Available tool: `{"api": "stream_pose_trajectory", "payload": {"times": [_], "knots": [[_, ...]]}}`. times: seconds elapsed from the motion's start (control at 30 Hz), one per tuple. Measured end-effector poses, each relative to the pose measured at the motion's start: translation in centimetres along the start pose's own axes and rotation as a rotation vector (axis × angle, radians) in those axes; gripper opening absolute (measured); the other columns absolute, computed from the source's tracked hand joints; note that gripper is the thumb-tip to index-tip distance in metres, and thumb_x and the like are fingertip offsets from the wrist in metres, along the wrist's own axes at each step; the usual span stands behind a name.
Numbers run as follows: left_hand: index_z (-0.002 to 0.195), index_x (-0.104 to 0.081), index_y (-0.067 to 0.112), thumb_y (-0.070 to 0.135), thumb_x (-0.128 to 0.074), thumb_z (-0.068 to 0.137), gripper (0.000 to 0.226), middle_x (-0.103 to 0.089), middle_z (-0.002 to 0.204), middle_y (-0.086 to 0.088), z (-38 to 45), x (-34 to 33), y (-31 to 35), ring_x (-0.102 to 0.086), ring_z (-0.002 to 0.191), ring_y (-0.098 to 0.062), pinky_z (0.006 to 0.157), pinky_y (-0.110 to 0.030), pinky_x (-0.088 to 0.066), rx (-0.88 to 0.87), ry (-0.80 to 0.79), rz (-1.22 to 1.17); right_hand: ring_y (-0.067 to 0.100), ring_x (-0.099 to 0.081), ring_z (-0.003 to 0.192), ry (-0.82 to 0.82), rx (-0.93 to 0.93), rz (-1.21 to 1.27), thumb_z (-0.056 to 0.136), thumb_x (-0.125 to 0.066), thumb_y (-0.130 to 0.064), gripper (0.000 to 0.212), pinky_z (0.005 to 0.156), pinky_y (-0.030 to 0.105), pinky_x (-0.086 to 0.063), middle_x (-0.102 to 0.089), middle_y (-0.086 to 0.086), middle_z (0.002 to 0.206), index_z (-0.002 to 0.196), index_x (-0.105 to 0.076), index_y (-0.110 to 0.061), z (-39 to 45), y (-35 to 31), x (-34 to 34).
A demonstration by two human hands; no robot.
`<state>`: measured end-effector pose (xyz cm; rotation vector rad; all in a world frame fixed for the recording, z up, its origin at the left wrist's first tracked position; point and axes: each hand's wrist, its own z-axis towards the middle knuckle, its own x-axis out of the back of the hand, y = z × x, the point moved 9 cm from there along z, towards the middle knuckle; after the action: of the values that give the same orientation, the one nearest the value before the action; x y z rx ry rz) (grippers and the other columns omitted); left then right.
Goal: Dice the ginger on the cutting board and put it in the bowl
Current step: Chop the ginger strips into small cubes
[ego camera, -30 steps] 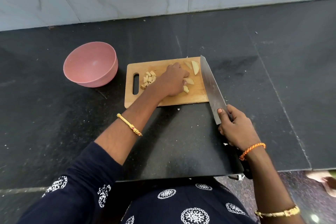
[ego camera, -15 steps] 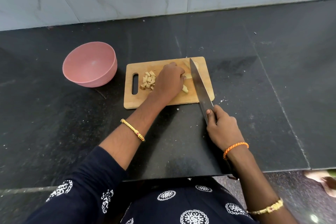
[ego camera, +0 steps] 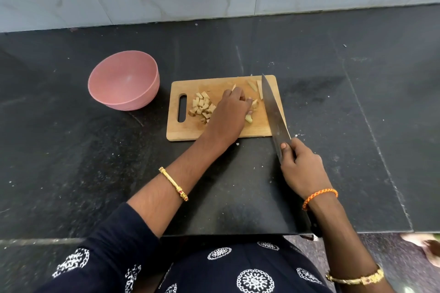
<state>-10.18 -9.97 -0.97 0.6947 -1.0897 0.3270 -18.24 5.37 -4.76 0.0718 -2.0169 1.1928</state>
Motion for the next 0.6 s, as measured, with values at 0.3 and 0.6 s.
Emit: {"api": "stream_pose_trajectory", "payload": {"times": [0.3,0.6], "knots": [[0.101,-0.07,0.0,0.012,-0.054,0.093,0.022,-0.065,0.097,-0.008,0.4,-0.1,-1.4,-0.046,0.091,-0.009,0.074,-0.013,-0.031,0.062,-0.004,-0.222,0.031,-0.051,0.067,-0.017,0.032,-0.053,0.098,-0.038,-0.028,0.025,0.056,0.031,-0.033,-0.055,0.012,0.07,0.083,-0.048,-0.011,0.9,-1.3,-0.3],[0.105,-0.07,0.004,0.009,-0.06,0.088,0.021,-0.069,0.097,-0.007,0.2,0.0,-1.5,-0.061,0.094,-0.021,0.08,-0.023,-0.046,0.049,0.031,-0.208,0.037,-0.059,0.081,-0.029,0.032,-0.21,0.098,-0.033,-0.033,0.025,0.075,0.043,-0.052,-0.061,0.018,0.087,0.096,-0.049,-0.015,2.4,-3.1,-0.9]]}}
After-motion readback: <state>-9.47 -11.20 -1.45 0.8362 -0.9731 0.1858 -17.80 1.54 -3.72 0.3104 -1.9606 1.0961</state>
